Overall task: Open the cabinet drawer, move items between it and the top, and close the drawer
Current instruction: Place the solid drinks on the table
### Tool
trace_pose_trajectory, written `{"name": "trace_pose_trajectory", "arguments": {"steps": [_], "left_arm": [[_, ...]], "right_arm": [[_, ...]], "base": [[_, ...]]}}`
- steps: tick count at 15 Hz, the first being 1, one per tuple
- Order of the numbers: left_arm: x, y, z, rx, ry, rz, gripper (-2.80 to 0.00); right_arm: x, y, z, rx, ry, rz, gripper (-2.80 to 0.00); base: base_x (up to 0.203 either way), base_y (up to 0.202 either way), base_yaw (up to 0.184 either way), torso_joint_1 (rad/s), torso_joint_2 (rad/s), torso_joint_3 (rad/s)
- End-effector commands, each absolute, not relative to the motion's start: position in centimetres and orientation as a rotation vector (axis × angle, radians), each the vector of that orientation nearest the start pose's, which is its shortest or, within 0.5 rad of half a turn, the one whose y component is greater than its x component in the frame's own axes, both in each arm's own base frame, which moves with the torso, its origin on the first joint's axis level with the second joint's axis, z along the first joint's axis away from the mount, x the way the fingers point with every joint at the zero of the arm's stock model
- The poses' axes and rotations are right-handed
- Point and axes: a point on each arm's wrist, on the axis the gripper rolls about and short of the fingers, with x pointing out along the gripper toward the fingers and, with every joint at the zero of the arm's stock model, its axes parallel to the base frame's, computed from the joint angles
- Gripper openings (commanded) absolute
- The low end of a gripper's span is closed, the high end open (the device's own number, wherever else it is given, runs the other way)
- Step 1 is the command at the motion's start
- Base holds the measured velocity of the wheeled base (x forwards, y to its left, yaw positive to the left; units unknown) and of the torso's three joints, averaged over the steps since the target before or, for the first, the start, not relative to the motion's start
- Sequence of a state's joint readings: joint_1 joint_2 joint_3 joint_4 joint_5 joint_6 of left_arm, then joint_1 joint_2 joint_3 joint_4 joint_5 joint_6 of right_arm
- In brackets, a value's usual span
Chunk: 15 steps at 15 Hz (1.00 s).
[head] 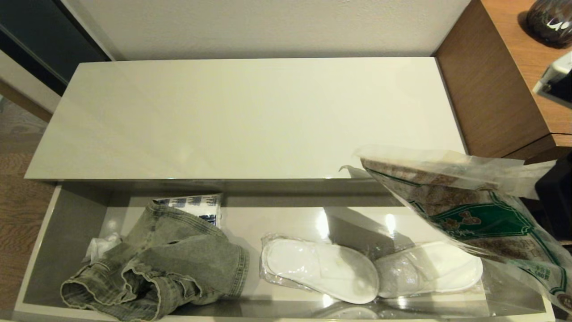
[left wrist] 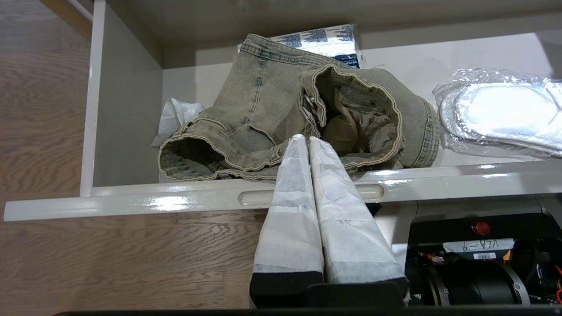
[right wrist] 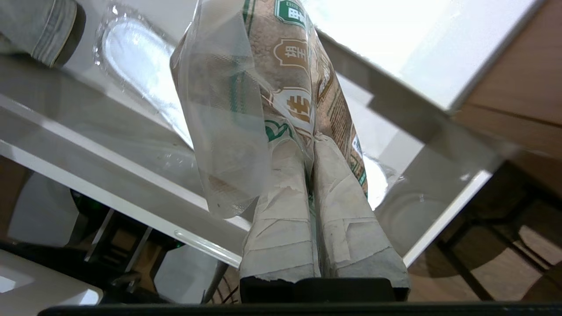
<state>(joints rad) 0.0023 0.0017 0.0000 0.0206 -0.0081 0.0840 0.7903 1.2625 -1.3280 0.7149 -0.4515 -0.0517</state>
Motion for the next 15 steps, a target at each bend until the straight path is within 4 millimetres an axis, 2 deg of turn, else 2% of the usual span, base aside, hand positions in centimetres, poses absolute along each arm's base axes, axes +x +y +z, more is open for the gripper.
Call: {"name": "trace_pose_trajectory", "arguments": {"steps": [1, 5, 10, 15], "left_arm": [[-2.3, 0.0, 7.3, 0.082, 0.022, -0.003, -2.8], [-2.3, 0.0, 7.3, 0.081, 0.021, -0.004, -2.8], [-2.3, 0.0, 7.3, 0.08, 0.021, -0.002, -2.8], [-2.3, 0.0, 7.3, 0.08, 0.022, -0.002, -2.8]], "right_arm": [[11.5, 9.8, 32.6, -0.424, 0.479, 0.314, -2.8], [11.8, 9.0, 33.6, -0.437, 0.441, 0.274, -2.8], [12.3, 9.1, 33.7, -0.434, 0.427, 0.26, -2.8], [14.3, 9.9, 33.6, -0.392, 0.372, 0.219, -2.8]], "base": [[0.0, 0.0, 0.0, 0.0, 0.0, 0.0], [0.0, 0.0, 0.0, 0.0, 0.0, 0.0], [0.0, 0.0, 0.0, 0.0, 0.0, 0.0], [0.0, 0.0, 0.0, 0.0, 0.0, 0.0]]}}
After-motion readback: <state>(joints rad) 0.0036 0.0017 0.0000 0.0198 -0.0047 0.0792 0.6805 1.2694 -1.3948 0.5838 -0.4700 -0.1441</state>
